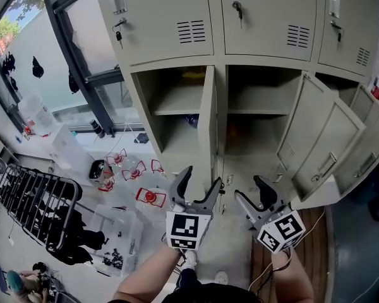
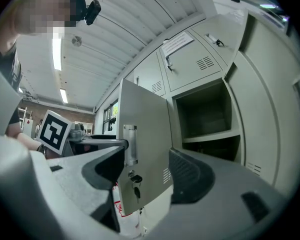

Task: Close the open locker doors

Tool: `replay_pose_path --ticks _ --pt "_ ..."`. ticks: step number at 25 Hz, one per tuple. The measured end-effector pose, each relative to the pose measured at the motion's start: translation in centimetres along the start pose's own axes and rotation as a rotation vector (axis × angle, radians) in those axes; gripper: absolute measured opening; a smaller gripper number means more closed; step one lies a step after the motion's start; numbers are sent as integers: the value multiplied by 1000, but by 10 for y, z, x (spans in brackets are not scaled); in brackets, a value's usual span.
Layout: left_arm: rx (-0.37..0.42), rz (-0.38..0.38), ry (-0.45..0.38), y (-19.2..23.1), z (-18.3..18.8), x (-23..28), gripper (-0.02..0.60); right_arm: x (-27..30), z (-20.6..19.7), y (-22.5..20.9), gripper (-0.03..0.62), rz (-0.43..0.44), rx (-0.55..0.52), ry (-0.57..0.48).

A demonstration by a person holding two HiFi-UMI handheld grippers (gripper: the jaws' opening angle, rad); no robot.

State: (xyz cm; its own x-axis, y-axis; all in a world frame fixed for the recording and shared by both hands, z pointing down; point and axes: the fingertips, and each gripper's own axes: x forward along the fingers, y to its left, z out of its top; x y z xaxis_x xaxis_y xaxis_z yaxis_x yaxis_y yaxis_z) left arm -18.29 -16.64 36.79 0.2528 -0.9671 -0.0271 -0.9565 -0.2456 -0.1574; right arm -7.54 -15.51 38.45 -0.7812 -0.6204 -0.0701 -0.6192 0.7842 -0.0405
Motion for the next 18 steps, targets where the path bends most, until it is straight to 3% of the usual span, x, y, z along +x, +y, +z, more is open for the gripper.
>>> replay_pose_path --ticks 7,18 --pt "6 -25 -11 11 1 3 316 14 -3 -6 264 -28 10 2" --pt "-53 52 3 57 -7 -12 314 36 0 14 264 0 5 6"
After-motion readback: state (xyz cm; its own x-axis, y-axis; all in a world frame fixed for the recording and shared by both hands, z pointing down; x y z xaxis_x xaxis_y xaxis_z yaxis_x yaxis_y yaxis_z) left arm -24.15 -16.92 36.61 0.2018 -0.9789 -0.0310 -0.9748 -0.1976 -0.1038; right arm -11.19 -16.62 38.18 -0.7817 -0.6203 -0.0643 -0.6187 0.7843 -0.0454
